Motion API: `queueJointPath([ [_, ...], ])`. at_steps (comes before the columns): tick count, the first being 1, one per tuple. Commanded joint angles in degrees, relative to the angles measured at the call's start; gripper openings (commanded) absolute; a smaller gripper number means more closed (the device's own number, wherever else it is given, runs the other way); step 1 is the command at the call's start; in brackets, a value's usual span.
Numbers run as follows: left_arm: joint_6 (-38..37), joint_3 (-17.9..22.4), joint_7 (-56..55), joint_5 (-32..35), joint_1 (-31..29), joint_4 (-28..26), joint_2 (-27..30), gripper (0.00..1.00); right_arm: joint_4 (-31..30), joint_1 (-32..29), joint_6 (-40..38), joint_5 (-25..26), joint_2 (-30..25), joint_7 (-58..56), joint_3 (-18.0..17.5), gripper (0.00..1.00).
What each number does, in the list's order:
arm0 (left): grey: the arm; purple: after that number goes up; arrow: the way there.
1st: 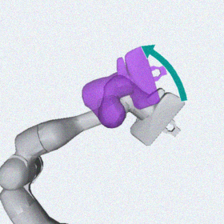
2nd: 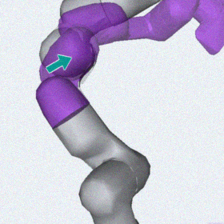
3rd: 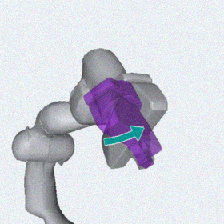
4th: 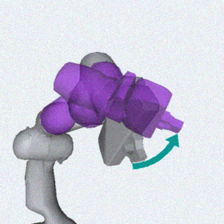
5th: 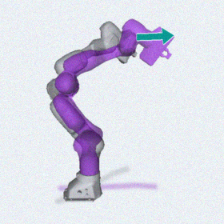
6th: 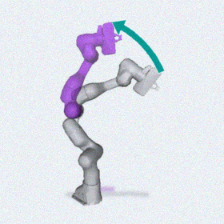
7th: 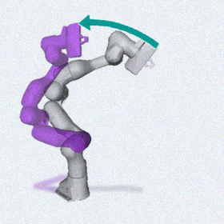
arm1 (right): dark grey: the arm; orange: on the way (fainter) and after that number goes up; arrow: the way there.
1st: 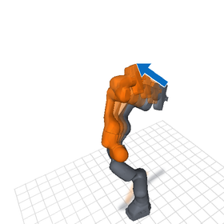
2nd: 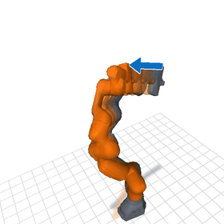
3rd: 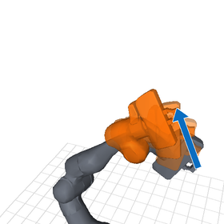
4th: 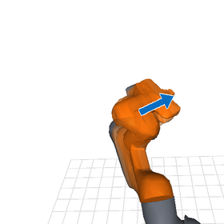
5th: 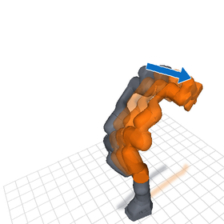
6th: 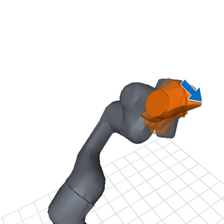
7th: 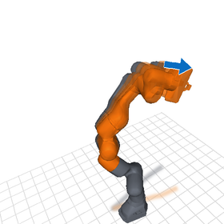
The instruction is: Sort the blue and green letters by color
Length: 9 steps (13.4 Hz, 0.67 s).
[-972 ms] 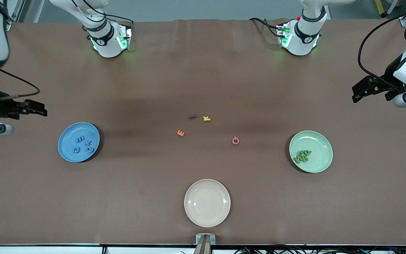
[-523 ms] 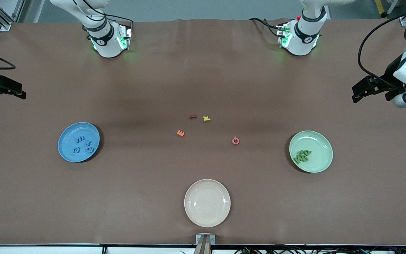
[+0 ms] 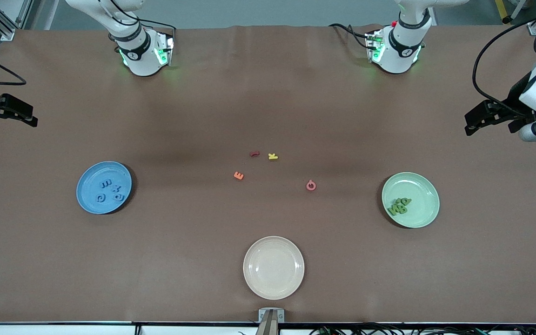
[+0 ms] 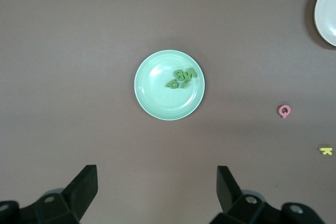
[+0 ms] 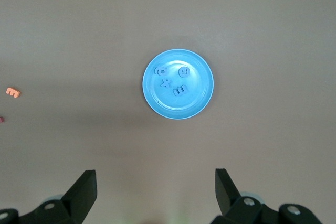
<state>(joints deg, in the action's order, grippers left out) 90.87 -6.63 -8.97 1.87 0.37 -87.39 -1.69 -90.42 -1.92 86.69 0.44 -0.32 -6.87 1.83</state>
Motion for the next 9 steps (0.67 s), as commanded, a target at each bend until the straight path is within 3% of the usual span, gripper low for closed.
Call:
queueJointPath([
  [1,0.36,-0.05,0.88,-1.08,-0.11,0.29,0.02,1.00,-3.54,0.08,0.94,0.96,-3.19,0.98,-0.16,1.00],
  [9,0.36,-0.05,1.06,-1.00,0.15,0.46,-0.07,1.00,-2.74,1.04,0.76,1.32,-3.02,0.98,-0.68,1.00],
])
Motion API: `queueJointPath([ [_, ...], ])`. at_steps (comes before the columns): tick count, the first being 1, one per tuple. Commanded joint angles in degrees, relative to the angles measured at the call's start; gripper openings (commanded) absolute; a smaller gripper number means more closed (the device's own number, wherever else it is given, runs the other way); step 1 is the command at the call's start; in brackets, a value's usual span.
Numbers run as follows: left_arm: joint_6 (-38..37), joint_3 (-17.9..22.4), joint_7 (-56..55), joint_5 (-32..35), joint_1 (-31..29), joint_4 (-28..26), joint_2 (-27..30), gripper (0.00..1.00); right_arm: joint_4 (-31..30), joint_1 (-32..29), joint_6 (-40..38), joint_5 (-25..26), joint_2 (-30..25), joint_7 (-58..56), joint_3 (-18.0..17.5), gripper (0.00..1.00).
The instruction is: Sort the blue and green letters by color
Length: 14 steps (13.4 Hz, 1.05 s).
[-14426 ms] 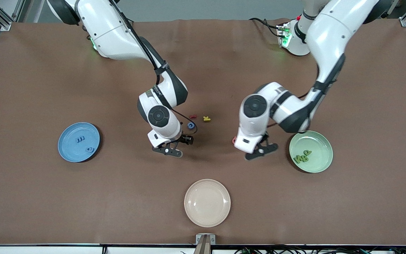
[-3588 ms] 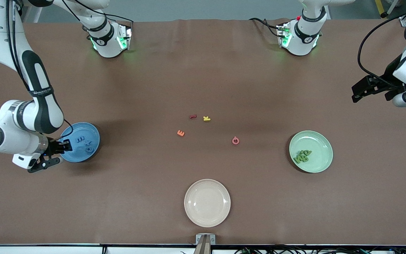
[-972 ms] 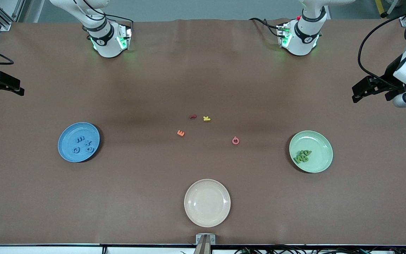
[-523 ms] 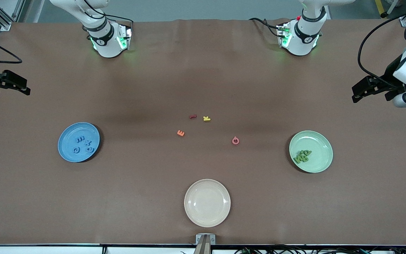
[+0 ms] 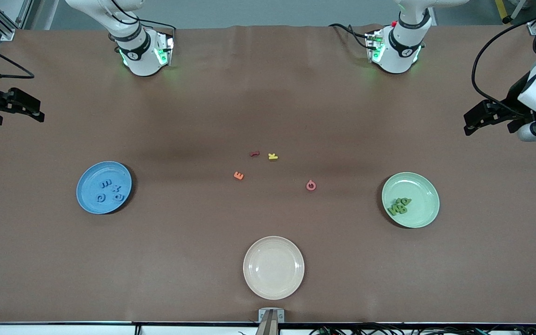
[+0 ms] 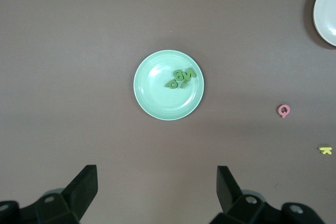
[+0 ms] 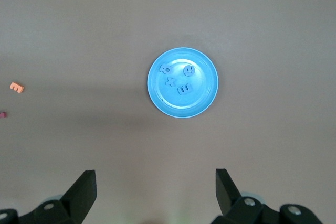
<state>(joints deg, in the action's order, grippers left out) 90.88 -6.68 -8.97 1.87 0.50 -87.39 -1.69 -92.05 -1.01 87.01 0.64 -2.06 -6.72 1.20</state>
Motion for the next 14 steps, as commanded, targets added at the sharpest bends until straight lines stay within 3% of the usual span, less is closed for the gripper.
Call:
queueJointPath([
  [1,0.35,0.00,1.06,-0.99,-0.06,0.55,-0.07,1.00,-1.02,0.05,0.44,1.12,-1.28,0.74,0.03,1.00],
  [14,0.35,0.00,1.23,-0.73,-0.15,0.90,-0.07,1.00,-0.23,-0.04,0.44,0.86,-1.28,0.83,0.12,1.00],
])
